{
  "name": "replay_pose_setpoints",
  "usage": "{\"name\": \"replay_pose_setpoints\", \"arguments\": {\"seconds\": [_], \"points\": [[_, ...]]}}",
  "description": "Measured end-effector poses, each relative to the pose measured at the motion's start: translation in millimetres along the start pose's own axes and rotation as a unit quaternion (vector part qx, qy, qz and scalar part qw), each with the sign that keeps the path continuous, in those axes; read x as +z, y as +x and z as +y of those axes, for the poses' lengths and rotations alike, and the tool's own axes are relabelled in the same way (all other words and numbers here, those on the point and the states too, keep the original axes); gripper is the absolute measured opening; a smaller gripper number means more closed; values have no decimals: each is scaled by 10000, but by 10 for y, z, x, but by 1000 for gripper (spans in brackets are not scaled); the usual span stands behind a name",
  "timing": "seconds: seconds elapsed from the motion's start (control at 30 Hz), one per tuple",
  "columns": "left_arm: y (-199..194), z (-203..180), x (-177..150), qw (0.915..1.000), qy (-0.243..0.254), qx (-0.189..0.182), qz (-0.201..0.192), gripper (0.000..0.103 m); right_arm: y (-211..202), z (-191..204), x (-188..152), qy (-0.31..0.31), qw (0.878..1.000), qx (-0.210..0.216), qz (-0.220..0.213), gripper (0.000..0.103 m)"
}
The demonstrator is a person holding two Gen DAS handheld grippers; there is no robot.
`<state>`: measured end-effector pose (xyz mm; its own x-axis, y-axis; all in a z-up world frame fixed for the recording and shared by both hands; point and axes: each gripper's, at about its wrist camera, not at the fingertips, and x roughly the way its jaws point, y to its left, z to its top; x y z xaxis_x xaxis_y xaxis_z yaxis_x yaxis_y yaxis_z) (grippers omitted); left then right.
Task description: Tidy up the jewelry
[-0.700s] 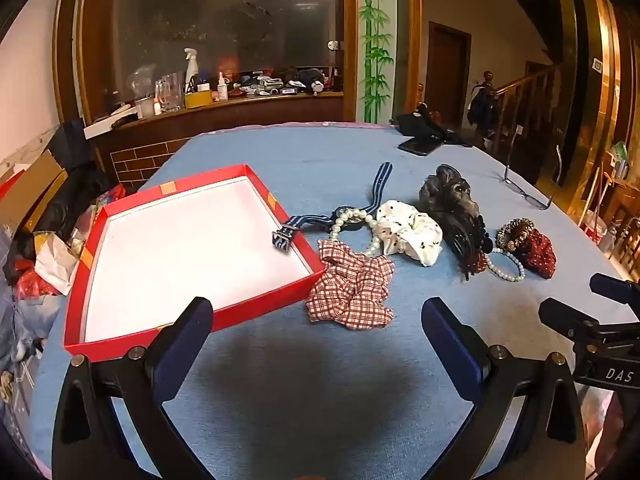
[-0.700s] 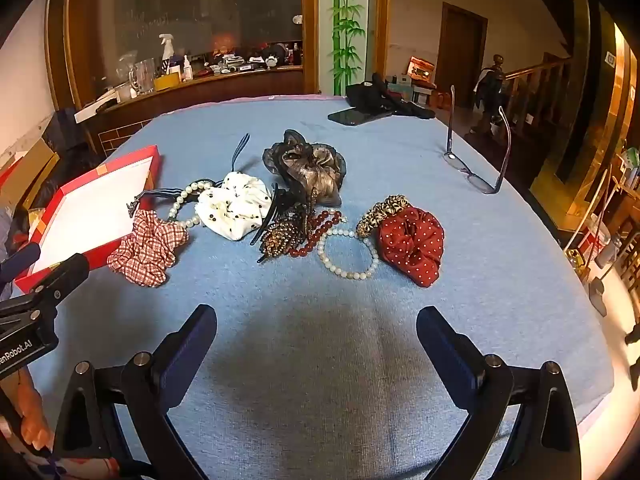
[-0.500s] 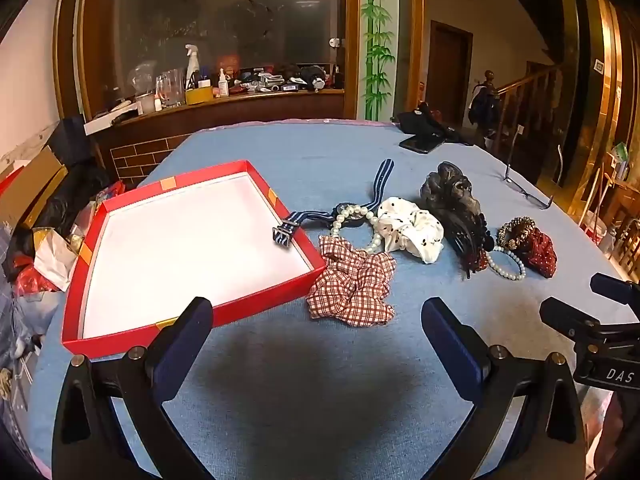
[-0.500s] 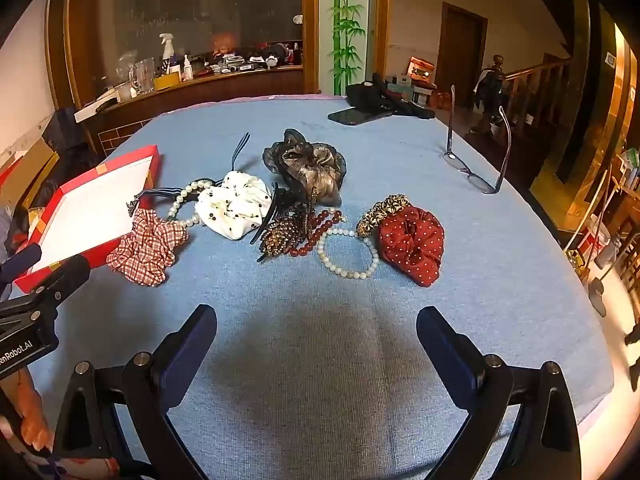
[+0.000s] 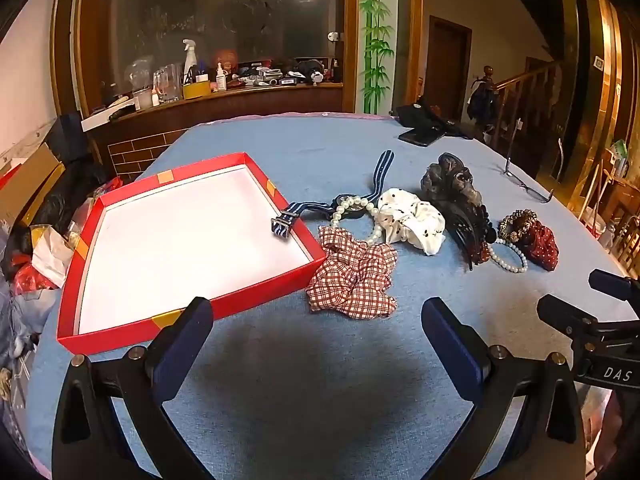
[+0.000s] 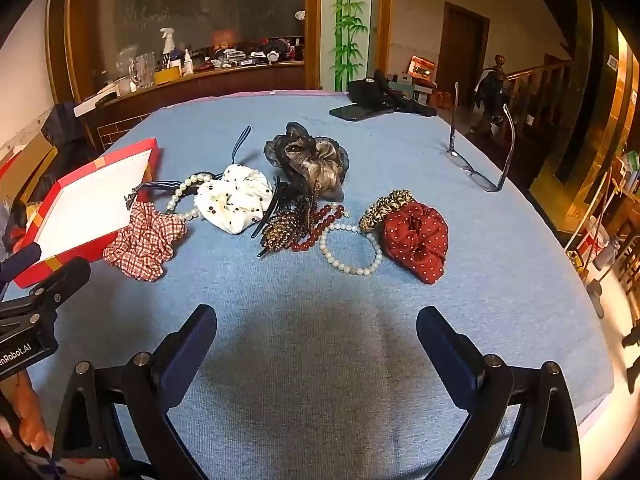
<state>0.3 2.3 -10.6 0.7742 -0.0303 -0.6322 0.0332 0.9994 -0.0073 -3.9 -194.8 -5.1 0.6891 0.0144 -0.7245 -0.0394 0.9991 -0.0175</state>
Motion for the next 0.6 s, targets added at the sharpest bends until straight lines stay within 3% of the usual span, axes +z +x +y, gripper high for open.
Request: {"name": "replay_pose_setpoints", "arguments": {"seconds": [0.6], "points": [[20,12,-15,10000,37,-23,36,103,28,26,-7,-46,10000,-1,50,102]]}}
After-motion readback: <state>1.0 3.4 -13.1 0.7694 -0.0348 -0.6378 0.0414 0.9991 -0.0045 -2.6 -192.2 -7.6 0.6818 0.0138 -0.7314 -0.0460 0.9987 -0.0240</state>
